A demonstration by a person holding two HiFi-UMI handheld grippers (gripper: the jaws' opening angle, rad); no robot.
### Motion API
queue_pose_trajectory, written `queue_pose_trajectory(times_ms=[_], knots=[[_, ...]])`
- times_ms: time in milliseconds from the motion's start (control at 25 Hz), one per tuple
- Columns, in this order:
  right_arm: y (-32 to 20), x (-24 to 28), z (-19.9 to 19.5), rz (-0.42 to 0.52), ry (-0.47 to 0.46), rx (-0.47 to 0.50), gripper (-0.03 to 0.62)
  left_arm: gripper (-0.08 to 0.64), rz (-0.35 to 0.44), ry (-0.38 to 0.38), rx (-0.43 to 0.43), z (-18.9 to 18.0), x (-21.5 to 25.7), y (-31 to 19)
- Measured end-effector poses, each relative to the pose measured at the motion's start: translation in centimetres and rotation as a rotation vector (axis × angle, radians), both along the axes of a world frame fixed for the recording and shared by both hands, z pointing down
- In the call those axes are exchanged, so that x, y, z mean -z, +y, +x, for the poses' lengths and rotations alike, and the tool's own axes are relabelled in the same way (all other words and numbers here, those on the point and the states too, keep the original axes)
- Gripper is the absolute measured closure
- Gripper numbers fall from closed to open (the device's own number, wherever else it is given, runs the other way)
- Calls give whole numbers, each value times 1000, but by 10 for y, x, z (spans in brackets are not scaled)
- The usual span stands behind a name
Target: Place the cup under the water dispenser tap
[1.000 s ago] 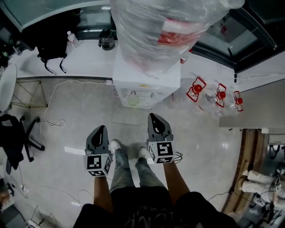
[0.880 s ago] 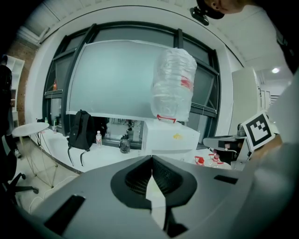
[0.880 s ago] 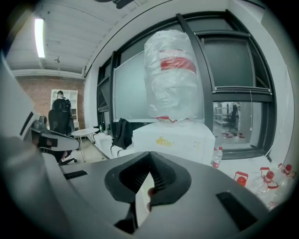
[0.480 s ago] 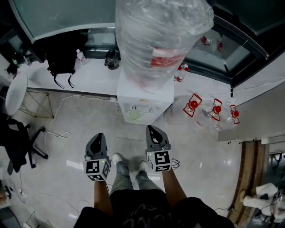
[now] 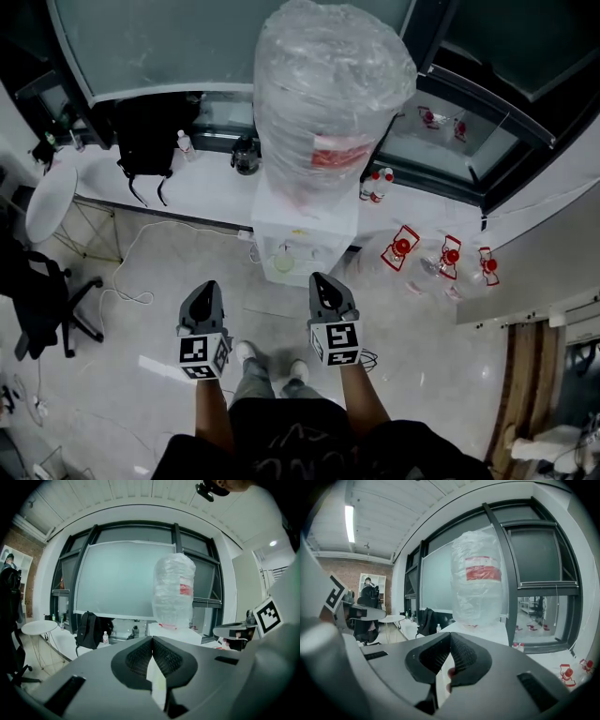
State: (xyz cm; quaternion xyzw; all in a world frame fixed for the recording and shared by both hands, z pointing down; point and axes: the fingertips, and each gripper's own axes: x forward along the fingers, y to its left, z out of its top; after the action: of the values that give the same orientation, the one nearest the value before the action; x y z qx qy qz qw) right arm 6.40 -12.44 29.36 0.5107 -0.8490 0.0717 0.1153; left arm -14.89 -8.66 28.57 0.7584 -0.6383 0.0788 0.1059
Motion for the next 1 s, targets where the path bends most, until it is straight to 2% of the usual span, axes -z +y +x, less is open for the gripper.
queue_pose_trajectory(times_ms=[480, 1000], knots=[[7, 43, 14, 64, -3, 56, 578, 545, 64, -24, 24, 14, 52, 13], [8, 70, 19, 120, -3, 90, 578, 545, 112, -27, 49, 20, 80, 27]])
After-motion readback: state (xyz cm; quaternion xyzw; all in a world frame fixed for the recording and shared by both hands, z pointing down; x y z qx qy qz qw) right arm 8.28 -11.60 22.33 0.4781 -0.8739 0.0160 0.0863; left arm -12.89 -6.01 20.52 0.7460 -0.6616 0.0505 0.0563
